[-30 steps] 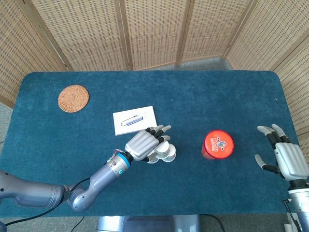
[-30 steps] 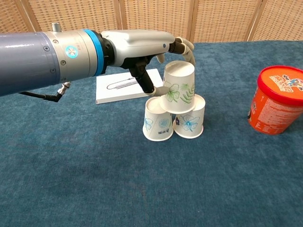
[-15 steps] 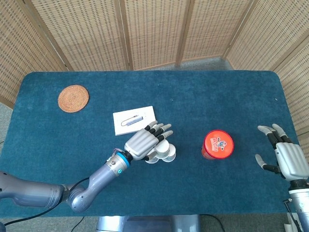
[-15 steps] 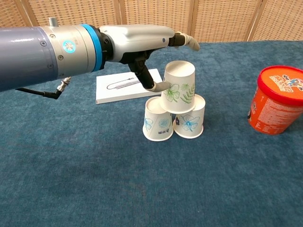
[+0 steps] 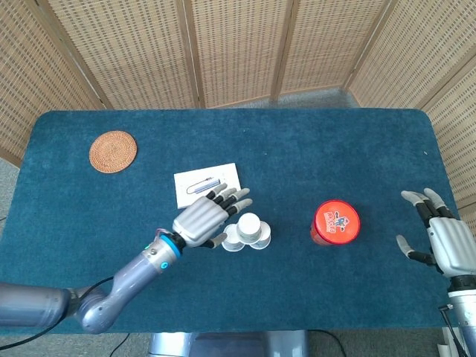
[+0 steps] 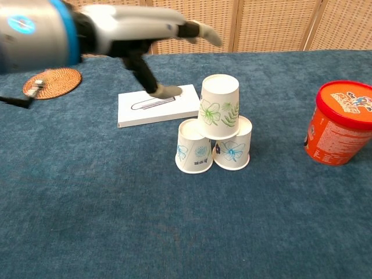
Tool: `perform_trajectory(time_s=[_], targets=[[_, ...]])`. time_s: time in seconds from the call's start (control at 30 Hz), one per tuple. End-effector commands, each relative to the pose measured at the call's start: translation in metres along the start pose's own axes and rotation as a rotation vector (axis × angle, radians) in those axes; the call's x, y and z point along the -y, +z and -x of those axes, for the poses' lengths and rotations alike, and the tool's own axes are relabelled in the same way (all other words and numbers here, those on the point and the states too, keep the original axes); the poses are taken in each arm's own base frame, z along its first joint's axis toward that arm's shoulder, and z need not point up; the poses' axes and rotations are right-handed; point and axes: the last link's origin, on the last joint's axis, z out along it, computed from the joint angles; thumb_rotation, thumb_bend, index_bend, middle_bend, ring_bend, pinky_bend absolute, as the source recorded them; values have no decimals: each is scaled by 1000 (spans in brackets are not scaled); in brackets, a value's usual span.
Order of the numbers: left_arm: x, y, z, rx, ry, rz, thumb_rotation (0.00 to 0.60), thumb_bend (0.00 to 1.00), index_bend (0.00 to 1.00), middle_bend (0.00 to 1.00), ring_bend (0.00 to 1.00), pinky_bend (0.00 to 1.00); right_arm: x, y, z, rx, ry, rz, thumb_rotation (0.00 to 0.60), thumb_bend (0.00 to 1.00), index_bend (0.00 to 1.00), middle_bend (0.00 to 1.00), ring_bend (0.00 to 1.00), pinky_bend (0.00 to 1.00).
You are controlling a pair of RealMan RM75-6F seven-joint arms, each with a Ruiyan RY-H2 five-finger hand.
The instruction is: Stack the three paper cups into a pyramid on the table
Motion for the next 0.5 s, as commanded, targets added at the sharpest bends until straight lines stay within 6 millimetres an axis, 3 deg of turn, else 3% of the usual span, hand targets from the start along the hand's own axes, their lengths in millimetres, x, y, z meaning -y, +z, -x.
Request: perform_trajectory(time_s=[0.03, 0.5], targets=[[15, -33, -6, -21, -1, -41, 600, 448, 0, 0, 0, 0, 1, 1, 1, 1, -6, -4, 600, 397, 134, 191, 0, 272], [54, -180, -6, -128, -19, -230, 600, 448, 0, 0, 0, 0, 1, -1, 16, 14, -45, -13, 600, 396, 132, 188, 0, 195]])
